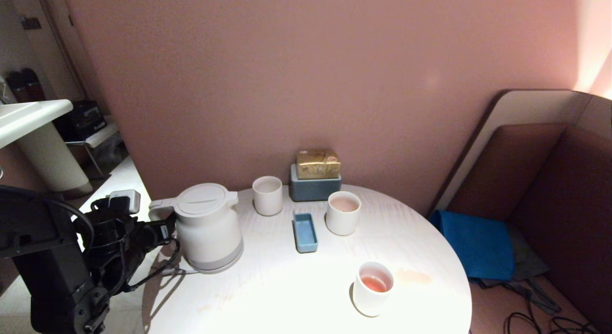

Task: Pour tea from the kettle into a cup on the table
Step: Put down the kettle on the table, then pick up the cup

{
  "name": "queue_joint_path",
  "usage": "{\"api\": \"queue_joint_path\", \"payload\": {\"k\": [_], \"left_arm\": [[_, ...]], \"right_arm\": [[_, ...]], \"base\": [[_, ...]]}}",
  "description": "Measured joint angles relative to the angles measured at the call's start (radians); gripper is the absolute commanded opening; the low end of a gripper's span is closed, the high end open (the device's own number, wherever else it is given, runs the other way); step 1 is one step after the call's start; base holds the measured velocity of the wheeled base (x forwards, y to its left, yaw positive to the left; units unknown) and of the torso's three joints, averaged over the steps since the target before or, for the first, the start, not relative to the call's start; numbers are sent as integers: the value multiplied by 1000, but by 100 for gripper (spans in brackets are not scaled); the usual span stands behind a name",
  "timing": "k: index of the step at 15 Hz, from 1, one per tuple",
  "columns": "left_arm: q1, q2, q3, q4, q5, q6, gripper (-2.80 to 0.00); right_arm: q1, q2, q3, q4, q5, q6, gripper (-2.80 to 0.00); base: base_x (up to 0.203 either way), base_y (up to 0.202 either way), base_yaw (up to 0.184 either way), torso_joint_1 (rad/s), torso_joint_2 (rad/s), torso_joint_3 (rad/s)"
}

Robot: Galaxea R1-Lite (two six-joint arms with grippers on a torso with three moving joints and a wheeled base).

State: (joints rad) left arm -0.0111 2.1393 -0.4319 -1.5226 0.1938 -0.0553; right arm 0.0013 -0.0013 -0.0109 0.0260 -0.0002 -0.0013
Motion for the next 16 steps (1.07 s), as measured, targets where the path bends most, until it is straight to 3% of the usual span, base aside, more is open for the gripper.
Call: {"api": "queue_joint_path", "payload": {"k": [9, 13, 16], "left_arm": [[16, -270, 147, 11, -86, -35, 0], [17, -530, 139, 311, -109, -32, 0], [15, -778, 167, 561, -127, 6, 0]], "right_arm": [[0, 0, 0, 0, 0, 0, -280], [0, 0, 0, 0, 0, 0, -280], [0, 0, 0, 0, 0, 0, -280]], "base": [[0, 0, 0, 0, 0, 0], [0, 0, 0, 0, 0, 0], [0, 0, 0, 0, 0, 0]]}}
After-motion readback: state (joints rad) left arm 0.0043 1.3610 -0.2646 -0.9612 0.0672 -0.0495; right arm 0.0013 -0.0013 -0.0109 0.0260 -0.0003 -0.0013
